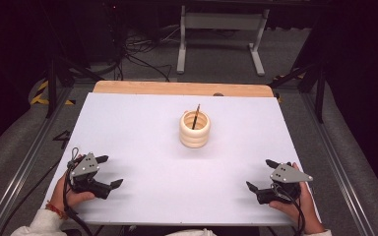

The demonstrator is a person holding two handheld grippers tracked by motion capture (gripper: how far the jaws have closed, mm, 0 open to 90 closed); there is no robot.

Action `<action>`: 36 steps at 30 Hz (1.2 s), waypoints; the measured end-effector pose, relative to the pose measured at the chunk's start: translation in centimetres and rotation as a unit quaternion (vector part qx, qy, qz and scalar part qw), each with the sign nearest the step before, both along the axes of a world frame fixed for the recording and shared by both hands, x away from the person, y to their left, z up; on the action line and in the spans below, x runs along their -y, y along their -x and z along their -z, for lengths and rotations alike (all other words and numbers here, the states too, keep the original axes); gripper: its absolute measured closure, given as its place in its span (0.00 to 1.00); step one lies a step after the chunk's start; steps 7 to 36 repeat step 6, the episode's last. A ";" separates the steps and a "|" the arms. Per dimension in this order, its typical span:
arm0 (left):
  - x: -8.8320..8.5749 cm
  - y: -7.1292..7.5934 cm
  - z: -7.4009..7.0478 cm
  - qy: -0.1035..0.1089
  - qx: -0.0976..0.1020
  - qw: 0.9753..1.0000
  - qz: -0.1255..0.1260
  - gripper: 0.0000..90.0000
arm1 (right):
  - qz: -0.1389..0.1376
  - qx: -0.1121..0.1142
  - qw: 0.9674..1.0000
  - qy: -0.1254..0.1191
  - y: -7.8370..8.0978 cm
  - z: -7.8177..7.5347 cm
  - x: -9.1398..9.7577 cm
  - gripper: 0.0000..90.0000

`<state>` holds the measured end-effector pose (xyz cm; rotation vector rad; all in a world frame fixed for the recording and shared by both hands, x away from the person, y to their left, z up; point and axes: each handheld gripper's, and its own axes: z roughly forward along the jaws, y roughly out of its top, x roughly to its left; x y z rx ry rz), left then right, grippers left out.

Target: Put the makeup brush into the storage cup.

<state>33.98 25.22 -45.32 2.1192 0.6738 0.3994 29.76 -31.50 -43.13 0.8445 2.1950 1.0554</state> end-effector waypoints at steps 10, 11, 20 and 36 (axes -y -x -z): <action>0.1 -0.1 0.1 -0.002 -0.003 1.000 -0.001 0.04 | 0.001 0.002 1.000 -0.002 0.1 -0.1 0.0 0.04; 0.1 -0.1 0.1 -0.002 -0.003 1.000 -0.001 0.04 | 0.001 0.002 1.000 -0.002 0.1 -0.1 0.0 0.04; 0.1 -0.1 0.1 -0.002 -0.003 1.000 -0.001 0.04 | 0.001 0.002 1.000 -0.002 0.1 -0.1 0.0 0.04; 0.1 -0.1 0.1 -0.002 -0.003 1.000 -0.001 0.04 | 0.001 0.002 1.000 -0.002 0.1 -0.1 0.0 0.04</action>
